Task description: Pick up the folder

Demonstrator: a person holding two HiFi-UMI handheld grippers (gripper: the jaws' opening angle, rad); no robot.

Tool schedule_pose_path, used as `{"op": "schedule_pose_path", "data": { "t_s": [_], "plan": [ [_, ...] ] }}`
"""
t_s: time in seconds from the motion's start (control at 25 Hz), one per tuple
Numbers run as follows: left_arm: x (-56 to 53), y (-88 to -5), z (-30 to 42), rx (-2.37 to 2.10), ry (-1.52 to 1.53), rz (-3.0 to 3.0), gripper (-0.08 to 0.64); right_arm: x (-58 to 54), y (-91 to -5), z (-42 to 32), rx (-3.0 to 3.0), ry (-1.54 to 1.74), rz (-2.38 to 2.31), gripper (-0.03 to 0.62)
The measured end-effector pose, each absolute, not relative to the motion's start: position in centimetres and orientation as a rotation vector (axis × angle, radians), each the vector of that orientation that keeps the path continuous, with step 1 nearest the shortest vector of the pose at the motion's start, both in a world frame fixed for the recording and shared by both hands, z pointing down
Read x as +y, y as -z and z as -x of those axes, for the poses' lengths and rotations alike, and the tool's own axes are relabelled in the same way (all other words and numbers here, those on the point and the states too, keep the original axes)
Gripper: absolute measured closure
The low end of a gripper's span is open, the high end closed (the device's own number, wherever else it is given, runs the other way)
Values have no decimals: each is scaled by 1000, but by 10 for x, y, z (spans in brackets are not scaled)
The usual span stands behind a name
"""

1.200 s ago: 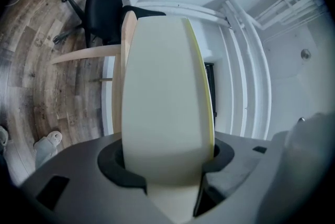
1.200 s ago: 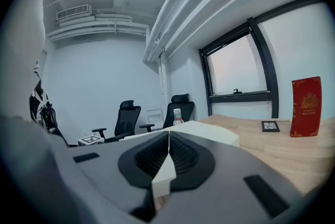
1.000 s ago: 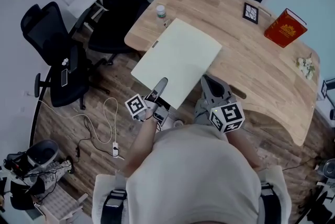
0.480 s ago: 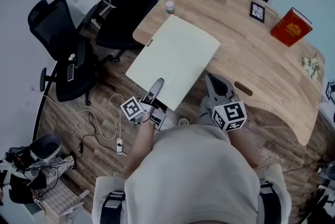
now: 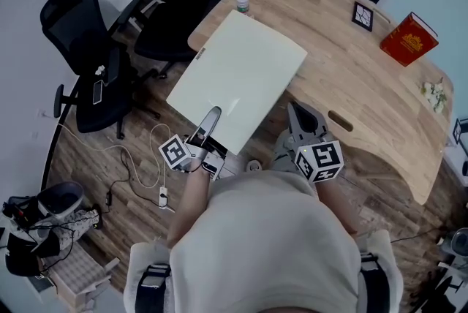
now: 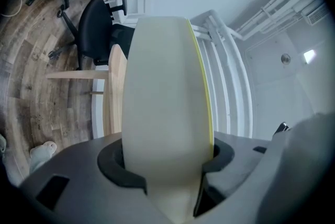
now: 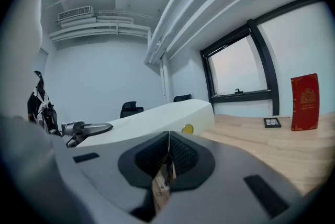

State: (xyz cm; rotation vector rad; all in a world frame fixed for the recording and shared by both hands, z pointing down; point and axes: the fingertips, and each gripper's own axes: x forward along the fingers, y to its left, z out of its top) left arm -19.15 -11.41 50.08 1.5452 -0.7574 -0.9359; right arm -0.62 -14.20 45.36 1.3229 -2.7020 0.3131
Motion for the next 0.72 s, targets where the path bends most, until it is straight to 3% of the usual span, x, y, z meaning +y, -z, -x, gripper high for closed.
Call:
{"op": "schedule_pose_path", "data": {
  "t_s": [0.72],
  "plan": [
    [-106,-477,192,-730,995,-1562,281,-143,-447,5,-2714,-291,-1315,574]
  ]
}}
